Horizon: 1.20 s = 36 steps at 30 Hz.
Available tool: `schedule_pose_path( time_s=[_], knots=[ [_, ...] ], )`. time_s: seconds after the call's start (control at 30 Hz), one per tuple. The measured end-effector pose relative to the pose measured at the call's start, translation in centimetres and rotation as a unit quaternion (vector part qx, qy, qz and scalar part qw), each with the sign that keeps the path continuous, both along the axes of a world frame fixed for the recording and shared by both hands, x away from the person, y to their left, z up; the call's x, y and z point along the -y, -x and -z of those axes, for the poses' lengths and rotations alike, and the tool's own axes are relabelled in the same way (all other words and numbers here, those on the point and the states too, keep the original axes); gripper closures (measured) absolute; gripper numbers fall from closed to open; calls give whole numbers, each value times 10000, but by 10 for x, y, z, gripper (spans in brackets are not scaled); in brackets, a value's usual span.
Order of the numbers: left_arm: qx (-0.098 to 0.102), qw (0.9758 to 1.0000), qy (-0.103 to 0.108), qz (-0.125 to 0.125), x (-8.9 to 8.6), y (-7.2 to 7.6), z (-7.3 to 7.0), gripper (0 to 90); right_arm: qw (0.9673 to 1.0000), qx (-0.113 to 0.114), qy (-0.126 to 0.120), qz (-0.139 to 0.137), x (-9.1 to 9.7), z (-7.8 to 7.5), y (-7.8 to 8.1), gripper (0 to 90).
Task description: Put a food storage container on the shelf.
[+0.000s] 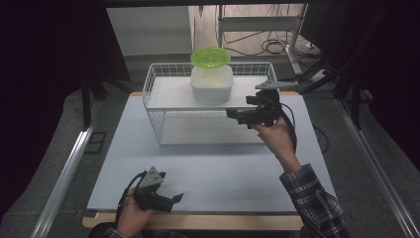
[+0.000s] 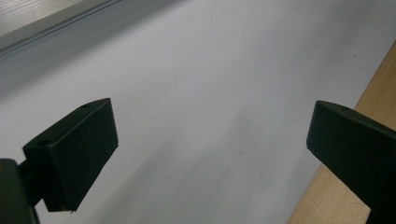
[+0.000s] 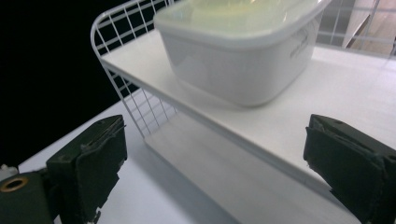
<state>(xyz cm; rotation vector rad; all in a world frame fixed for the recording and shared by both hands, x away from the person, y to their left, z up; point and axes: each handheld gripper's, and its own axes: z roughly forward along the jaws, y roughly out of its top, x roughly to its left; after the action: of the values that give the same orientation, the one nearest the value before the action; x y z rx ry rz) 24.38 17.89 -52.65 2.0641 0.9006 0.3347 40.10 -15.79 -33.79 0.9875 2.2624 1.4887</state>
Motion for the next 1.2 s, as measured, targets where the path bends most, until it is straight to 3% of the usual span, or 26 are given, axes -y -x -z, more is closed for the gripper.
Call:
schedule_pose_path(
  time_s=[0.27,0.63,0.7,1.03,1.2],
  knots=[
    [13,10000,15,14,0,1,-1,17,9997,52,237,-95,1,23,11,32],
    [13,10000,16,42,1,1,-1,17,9997,63,172,-152,8,53,26,22],
    [15,10000,-4,49,1,1,-1,17,9995,96,271,-158,9,55,27,22],
    [48,10000,-21,75,1,2,-2,18,9995,141,193,-214,18,69,41,24],
    [48,10000,-21,77,0,2,-2,19,9994,83,308,-137,20,75,47,2]
  ],
)
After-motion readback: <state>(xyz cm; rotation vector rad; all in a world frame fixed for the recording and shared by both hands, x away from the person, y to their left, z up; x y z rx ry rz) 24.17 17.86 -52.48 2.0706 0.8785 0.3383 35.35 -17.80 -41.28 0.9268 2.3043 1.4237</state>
